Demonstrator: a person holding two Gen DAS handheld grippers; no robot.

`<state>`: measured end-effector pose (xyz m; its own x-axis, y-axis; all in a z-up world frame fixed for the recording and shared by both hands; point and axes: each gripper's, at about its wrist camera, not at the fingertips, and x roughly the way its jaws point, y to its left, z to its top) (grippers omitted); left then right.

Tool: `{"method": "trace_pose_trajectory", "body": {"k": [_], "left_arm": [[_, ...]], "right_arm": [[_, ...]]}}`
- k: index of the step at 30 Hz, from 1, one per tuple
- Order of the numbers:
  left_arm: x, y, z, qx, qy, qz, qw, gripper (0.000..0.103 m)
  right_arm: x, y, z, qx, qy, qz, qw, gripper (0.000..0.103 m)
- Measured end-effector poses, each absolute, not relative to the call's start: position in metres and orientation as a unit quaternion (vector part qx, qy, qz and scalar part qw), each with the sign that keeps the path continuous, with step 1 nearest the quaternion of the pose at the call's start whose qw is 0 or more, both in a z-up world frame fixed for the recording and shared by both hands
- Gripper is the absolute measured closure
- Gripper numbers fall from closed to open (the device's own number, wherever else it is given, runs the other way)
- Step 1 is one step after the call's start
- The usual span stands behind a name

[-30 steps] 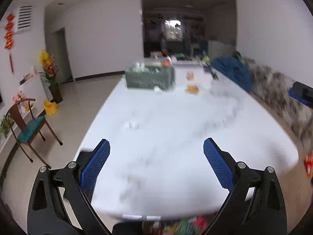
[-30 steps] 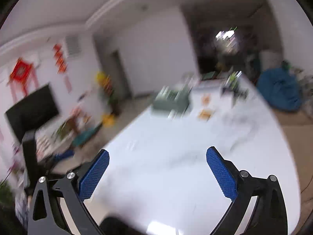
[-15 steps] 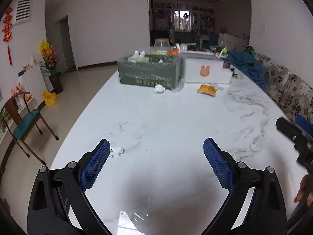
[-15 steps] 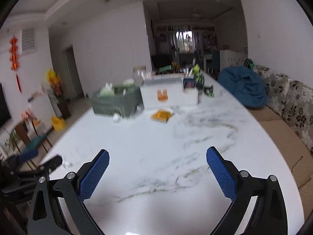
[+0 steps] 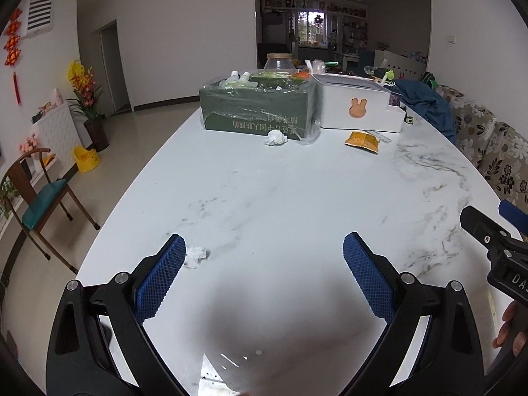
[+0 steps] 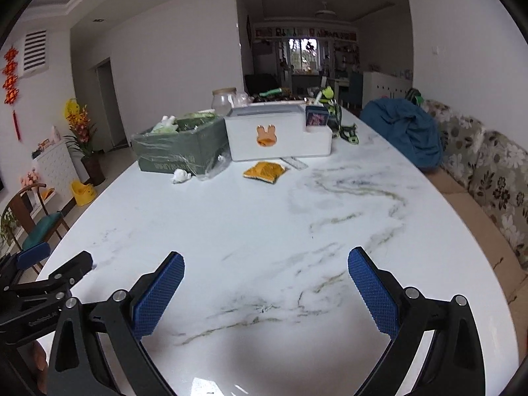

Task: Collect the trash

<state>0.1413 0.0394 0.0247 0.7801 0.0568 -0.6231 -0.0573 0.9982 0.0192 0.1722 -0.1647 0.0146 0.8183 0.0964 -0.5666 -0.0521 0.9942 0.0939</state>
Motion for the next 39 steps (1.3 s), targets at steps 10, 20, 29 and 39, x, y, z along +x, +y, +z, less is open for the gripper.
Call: {"method": "trace_pose_trajectory", "body": {"k": [10, 20, 29, 39], "left_arm": [[0.144, 0.039, 0.018, 0.002, 0.342, 0.024, 0.939, 0.009], [0.144, 0.037, 0.017, -0.001, 0.341, 0.027, 0.94, 0.009], [0.144, 0.034, 0.016, 0.005, 0.339, 0.029, 0.94, 0.009], [0.144, 0.035, 0.017, 0.001, 0.34, 0.023, 0.94, 0.009]], "right_arm": [[0.174, -0.163, 0.008, 0.033, 0.306, 0.033, 0.951, 0.005], [0.173, -0.163, 0.002, 0.037, 0.312, 0.031, 0.949, 0.005], [0.172, -0.164, 0.001, 0.038, 0.315, 0.03, 0.948, 0.005], [0.169, -0.162, 0.0, 0.035, 0.319, 0.033, 0.947, 0.005]]}}
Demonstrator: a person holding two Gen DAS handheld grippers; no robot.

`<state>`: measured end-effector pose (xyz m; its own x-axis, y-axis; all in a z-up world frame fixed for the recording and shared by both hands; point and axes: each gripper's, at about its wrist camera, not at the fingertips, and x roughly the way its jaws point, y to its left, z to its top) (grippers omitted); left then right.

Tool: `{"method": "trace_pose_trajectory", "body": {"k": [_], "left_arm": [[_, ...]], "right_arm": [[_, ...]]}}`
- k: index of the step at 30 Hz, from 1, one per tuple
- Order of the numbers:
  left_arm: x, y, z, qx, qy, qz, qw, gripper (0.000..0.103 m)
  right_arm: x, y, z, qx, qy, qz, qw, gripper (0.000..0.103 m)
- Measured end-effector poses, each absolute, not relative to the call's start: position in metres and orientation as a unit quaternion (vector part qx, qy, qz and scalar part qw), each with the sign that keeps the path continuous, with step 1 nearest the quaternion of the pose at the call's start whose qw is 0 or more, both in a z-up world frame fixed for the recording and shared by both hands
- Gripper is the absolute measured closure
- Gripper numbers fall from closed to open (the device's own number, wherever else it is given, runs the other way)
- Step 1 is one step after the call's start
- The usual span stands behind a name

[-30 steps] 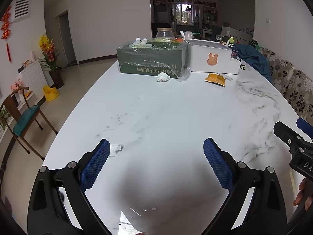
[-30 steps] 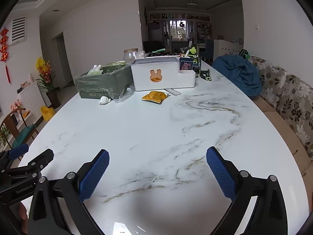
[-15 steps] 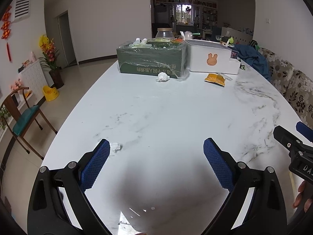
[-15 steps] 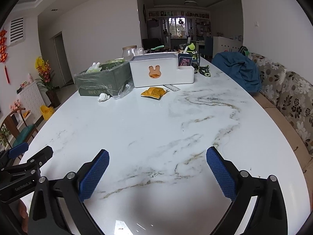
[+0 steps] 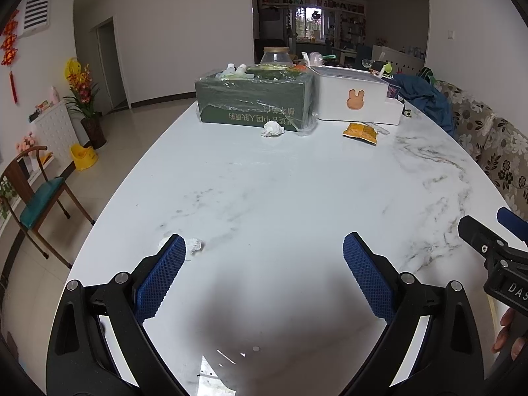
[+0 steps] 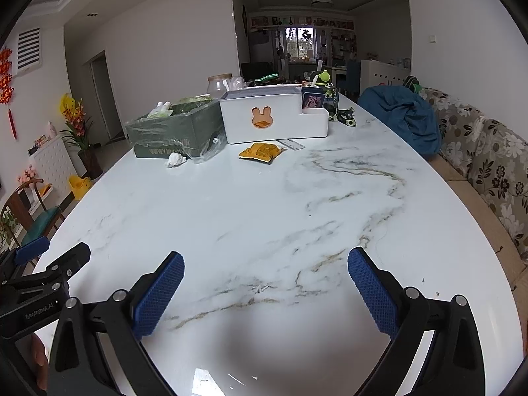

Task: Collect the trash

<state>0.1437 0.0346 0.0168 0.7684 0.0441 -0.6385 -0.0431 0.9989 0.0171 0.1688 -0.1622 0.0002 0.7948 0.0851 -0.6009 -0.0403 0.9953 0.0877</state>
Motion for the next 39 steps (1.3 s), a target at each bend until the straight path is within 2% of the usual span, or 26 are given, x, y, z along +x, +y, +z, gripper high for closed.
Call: {"method": "trace_pose_trajectory", "body": {"k": [39], "left_arm": [[0.144, 0.036, 0.006, -0.02, 0.348, 0.021, 0.937, 0.007]], "right_arm": [[0.169, -0.165, -0.011, 0.043, 0.339, 0.036, 0.939, 0.005]]}}
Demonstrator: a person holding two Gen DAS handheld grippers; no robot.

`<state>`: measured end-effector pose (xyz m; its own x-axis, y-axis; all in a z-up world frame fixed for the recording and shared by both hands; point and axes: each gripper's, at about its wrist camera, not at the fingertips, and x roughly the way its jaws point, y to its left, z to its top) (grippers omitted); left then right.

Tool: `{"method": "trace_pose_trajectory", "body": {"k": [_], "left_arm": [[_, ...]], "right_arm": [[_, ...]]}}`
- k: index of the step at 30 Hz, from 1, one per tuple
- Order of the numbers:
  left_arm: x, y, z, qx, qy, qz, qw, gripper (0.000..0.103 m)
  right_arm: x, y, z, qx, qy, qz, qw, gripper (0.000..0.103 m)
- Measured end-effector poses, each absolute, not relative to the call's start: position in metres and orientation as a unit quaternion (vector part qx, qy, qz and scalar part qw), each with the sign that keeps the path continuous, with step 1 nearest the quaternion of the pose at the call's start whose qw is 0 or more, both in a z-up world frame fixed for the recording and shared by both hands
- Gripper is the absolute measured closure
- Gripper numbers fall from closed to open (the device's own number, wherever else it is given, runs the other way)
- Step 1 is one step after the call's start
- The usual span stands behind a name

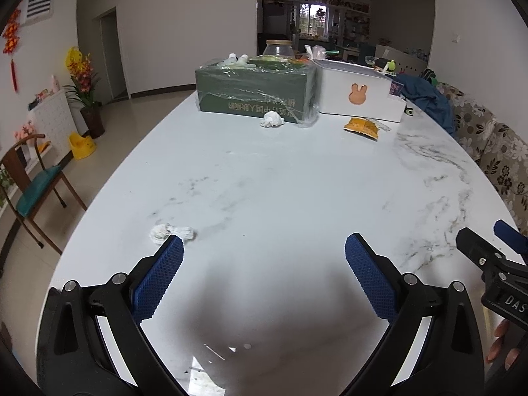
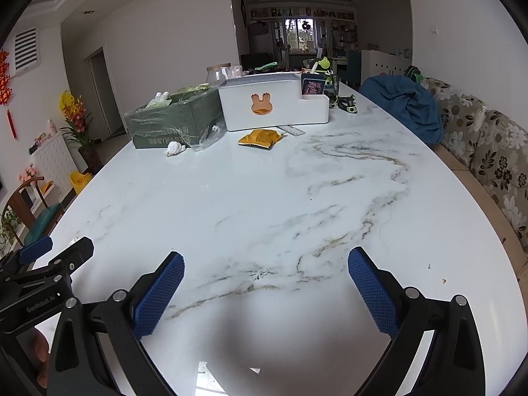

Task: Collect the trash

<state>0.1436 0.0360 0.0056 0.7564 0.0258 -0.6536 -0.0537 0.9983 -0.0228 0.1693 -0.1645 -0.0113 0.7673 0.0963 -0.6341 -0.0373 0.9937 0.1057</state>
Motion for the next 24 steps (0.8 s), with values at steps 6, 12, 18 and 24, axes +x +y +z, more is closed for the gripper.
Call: {"method": "trace_pose_trajectory", "body": {"k": [6, 12, 18, 24], "left_arm": [[0.142, 0.031, 0.005, -0.014, 0.345, 0.01, 0.938, 0.007], [0.145, 0.03, 0.002, -0.01, 0.353, 0.026, 0.935, 0.007], [0.147, 0.033, -0.003, -0.017, 0.368, 0.034, 0.929, 0.007], [0.148, 0.035, -0.008, -0.025, 0.378, 0.025, 0.925, 0.007]], "right_arm": [[0.171, -0.165, -0.013, 0.045, 0.343, 0.035, 0.938, 0.005], [0.171, -0.165, -0.014, 0.043, 0.345, 0.033, 0.937, 0.005], [0.172, -0.17, -0.015, 0.056, 0.347, 0.024, 0.936, 0.005], [0.173, -0.174, -0.016, 0.069, 0.35, 0.026, 0.934, 0.005]]}}
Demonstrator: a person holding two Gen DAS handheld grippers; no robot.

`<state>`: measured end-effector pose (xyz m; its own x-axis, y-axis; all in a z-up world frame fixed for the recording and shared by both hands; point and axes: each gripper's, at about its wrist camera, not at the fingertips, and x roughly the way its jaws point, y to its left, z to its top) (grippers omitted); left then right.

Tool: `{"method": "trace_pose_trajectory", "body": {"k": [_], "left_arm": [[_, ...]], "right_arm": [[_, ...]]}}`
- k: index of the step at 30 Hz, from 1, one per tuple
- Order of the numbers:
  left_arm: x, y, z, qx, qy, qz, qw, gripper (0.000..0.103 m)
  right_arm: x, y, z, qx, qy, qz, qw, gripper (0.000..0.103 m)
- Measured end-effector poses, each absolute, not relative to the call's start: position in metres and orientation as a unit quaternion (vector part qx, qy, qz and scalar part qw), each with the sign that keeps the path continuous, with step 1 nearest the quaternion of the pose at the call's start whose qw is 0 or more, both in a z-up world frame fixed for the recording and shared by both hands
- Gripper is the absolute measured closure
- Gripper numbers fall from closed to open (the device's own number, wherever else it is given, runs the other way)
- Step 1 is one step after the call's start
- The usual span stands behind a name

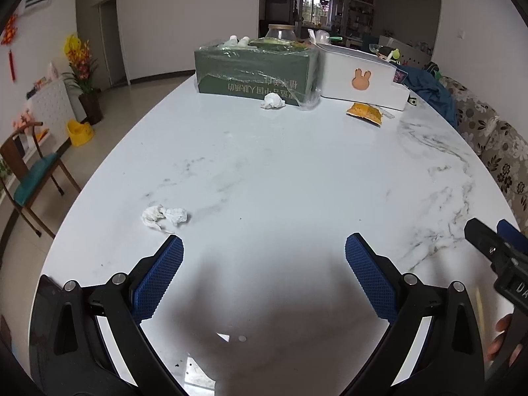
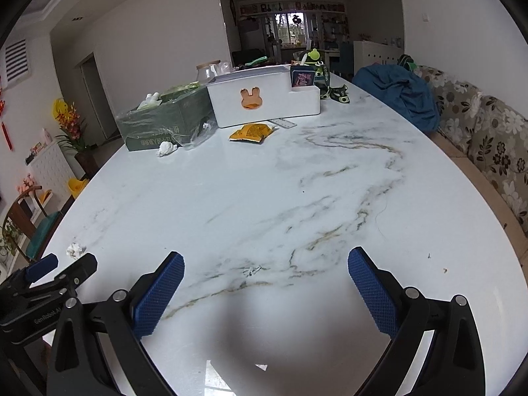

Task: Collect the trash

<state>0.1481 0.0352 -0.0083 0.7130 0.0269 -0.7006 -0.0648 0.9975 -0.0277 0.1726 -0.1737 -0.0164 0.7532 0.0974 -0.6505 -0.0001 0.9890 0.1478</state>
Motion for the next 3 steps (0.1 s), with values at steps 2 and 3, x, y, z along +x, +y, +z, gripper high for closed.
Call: {"method": "trace_pose_trajectory", "body": {"k": [2, 3], "left_arm": [[0.1478, 0.0336, -0.0091, -0.021, 0.38, 0.022, 0.925, 0.007], [0.1478, 0.0329, -0.0097, -0.02, 0.381, 0.021, 0.924, 0.007]], "right_arm": [[0.1728, -0.1733, -0.017, 0.069, 0.352, 0.027, 0.933, 0.005], [0.1728, -0.1733, -0.017, 0.069, 0.352, 0.027, 0.933, 0.005]]}}
